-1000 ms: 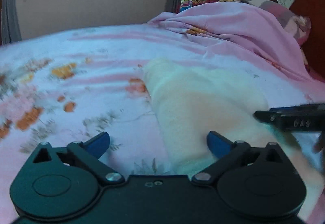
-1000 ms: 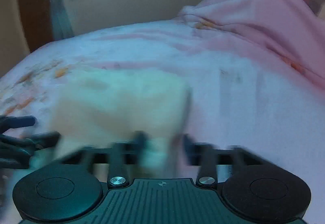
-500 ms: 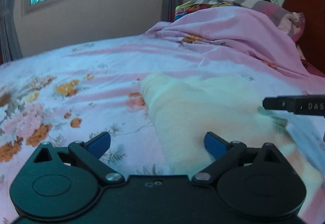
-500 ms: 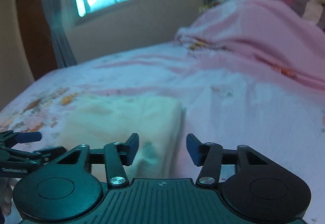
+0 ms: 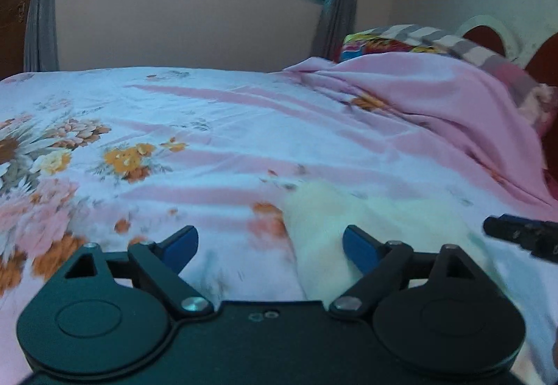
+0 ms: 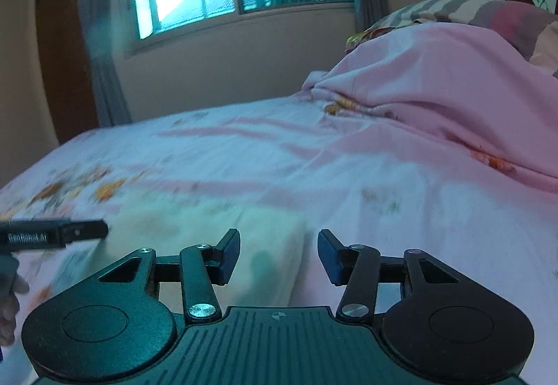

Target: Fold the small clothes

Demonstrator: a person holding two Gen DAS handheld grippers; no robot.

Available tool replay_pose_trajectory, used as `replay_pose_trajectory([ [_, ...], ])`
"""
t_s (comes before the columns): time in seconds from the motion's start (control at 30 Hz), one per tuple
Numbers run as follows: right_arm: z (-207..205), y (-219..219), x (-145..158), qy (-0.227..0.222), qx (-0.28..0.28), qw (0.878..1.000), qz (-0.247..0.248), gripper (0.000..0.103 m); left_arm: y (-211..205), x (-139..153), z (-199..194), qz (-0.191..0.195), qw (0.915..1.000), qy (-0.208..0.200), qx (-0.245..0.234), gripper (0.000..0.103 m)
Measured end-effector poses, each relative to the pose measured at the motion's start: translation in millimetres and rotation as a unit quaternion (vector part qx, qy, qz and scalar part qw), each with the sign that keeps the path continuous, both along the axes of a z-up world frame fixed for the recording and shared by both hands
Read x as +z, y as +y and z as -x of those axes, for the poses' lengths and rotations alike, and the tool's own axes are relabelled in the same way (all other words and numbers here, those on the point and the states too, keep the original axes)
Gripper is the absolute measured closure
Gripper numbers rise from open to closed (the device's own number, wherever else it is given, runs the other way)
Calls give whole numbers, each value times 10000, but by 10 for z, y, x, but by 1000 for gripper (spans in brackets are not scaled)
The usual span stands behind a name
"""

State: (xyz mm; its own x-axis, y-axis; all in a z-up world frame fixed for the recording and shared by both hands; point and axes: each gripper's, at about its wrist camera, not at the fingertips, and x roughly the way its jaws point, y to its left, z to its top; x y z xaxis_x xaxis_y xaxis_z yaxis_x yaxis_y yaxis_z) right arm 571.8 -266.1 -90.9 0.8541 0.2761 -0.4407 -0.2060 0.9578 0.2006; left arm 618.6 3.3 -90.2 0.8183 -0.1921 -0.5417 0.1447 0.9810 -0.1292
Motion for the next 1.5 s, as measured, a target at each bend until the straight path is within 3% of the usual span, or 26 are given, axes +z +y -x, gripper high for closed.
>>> replay_pose_trajectory([
  [0.03, -132, -2, -52, 102, -15, 9999, 0, 53, -36, -66, -122, -162, 9998, 146, -8, 12],
  [0.1, -470, 75, -334, 978, -28, 9946, 336, 51, -158, -260, -282, -577, 9975, 401, -43, 9],
  [0.17, -497, 65, -422, 866, -93, 9956, 355, 46, -164, -320, -294, -736, 9967, 341, 60, 3],
  [0.23, -489, 79, -388, 852, -106, 9953, 438, 46, -102, -293, -298, -540, 9974, 456, 107, 4],
  [0.3, -378, -48, -279, 769, -193, 9968, 133, 46, -47, -182, -147, -420, 9984, 347, 138, 6],
  [0.43, 111, -357, -114, 610, 71, 9958, -679, 46, 137, -42, 402, 133, 9992, 245, -273, 6],
  [0.53, 597, -409, -37, 565, 264, 9967, -511, 46, 252, -41, 895, 180, 9982, 278, -497, 6],
  [0.6, 938, -433, -45, 623, 478, 9948, -656, 46, 279, -77, 1152, 229, 9963, 407, -715, 6],
  [0.67, 1093, -321, -127, 843, 645, 9932, -482, 46, 199, -199, 1310, -100, 9939, 674, -870, 7],
  [0.7, 1128, -224, -235, 1113, 745, 9906, -279, 46, 159, -284, 1333, -232, 9916, 860, -938, 6],
  [0.73, 1159, -130, -342, 1273, 754, 9890, 16, 47, 142, -316, 1398, -322, 9918, 793, -947, 6],
  [0.77, 1209, -106, -338, 1153, 715, 9907, 98, 47, 144, -298, 1429, -389, 9916, 791, -947, 7],
  [0.83, 1225, -143, -258, 1213, 621, 9906, -114, 47, 203, -217, 1428, -240, 9915, 849, -958, 8],
  [0.97, 1312, -253, -84, 821, 647, 9936, -427, 47, 332, -95, 1463, 174, 9914, 627, -1135, 12],
  [1.0, 1302, -268, -58, 769, 666, 9937, -478, 47, 343, -101, 1441, 276, 9906, 656, -1166, 14],
  [1.07, 1269, -294, -33, 769, 653, 9932, -586, 47, 335, -125, 1383, 540, 9874, 781, -1266, 29],
  [1.17, 1198, -309, -66, 979, 584, 9907, -742, 47, 307, -202, 1382, 760, 9829, 981, -1357, 33],
  [1.23, 1267, -310, -120, 1008, 613, 9901, -758, 46, 263, -239, 1475, 624, 9842, 905, -1387, 33],
  [1.33, 1324, -196, -329, 1360, 676, 9876, -394, 47, 198, -319, 1557, 252, 9866, 876, -1353, 31],
  [1.5, 1477, -124, -346, 1136, 417, 9925, -197, 47, 191, -276, 1712, 215, 9899, 816, -1135, 32],
])
